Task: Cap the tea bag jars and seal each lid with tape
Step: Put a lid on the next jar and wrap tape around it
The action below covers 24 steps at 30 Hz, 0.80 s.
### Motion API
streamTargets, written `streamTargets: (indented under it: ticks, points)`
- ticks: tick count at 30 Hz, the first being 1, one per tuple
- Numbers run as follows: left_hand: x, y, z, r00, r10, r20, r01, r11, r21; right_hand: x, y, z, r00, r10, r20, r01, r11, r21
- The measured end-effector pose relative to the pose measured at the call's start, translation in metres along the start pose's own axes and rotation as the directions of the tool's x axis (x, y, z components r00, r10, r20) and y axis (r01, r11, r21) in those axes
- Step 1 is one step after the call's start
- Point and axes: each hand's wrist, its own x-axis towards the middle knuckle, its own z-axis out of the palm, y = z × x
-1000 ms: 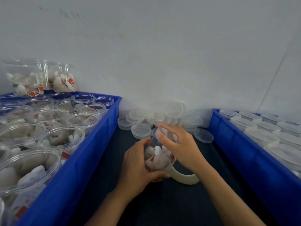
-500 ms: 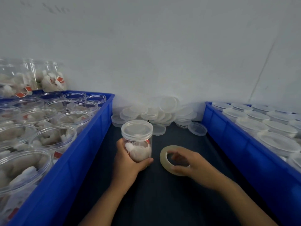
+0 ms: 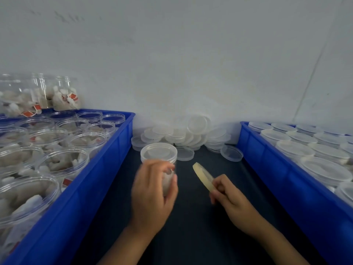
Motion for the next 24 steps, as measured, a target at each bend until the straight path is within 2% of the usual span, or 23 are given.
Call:
streamTargets:
  ticks: [3, 4, 6, 10, 14, 19, 22, 24]
  points:
    - [-0.009, 0.013, 0.005, 0.943, 0.016, 0.333, 0.015, 0.996, -0.090, -0.004, -0.004, 0.004, 0.999, -0.053, 0.011, 0.051, 0.992, 0.118]
    - [-0.012, 0.015, 0.007, 0.913, -0.012, 0.409, 0.054, 0.994, -0.091, -0.005, -0.006, 0.006, 0.998, -0.063, 0.005, 0.061, 0.987, 0.146]
    - [-0.014, 0.015, 0.009, 0.877, -0.072, 0.475, 0.130, 0.987, -0.090, -0.006, -0.008, 0.010, 0.996, -0.083, -0.021, 0.085, 0.985, 0.147]
    - [-0.014, 0.016, 0.008, 0.893, -0.129, 0.431, 0.198, 0.973, -0.119, -0.008, -0.008, 0.027, 0.989, -0.121, -0.081, 0.127, 0.989, 0.080]
    - [-0.017, 0.017, 0.010, 0.942, -0.072, 0.329, 0.118, 0.985, -0.122, -0.007, -0.009, 0.041, 0.975, -0.156, -0.161, 0.167, 0.984, 0.056]
    - [-0.021, 0.014, 0.012, 0.966, -0.021, 0.257, 0.060, 0.988, -0.142, -0.008, -0.008, 0.047, 0.976, -0.149, -0.158, 0.160, 0.986, 0.055]
    - [-0.022, 0.013, 0.012, 0.963, -0.046, 0.264, 0.102, 0.975, -0.200, -0.008, -0.010, 0.046, 0.983, -0.126, -0.135, 0.140, 0.984, 0.106]
    - [-0.021, 0.014, 0.012, 0.950, -0.137, 0.281, 0.221, 0.929, -0.295, -0.007, -0.013, 0.043, 0.984, -0.122, -0.127, 0.142, 0.977, 0.161]
